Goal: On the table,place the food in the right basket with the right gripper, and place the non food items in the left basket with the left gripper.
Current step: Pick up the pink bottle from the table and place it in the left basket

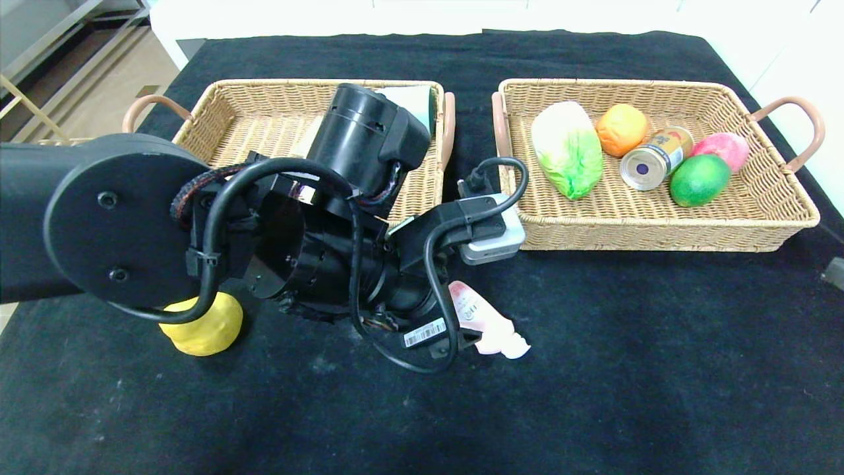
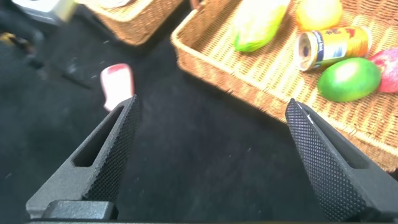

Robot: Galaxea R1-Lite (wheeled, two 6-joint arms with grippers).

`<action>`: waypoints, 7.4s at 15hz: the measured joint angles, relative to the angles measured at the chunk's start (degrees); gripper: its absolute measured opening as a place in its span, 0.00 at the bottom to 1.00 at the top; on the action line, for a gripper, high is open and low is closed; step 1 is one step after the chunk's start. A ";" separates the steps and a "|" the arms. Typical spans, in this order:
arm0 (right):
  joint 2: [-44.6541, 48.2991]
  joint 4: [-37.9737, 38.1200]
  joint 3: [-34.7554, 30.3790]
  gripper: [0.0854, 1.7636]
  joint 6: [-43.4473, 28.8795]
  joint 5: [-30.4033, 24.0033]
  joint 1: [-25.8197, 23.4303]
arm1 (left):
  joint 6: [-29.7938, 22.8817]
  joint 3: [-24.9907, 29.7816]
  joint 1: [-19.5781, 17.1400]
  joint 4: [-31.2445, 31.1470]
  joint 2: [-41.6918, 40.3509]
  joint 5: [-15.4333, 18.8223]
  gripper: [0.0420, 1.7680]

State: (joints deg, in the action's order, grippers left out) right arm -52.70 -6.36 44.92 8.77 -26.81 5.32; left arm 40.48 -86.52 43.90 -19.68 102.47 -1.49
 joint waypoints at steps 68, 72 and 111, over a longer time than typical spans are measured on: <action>1.71 1.19 1.99 0.97 -0.45 0.02 -1.33 | -3.36 -5.96 2.43 -10.34 -0.09 2.43 0.46; 0.94 1.24 1.85 0.97 -0.33 -0.06 -1.38 | -12.54 -6.89 2.51 -7.00 -1.93 0.69 0.46; 0.56 1.40 0.46 0.97 0.94 -0.72 0.20 | -30.98 -26.27 -15.48 0.55 7.64 -6.23 0.71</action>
State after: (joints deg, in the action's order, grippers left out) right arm -52.14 -4.96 45.39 9.70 -27.53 5.51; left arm 9.51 -112.79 28.42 -19.13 110.12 -7.72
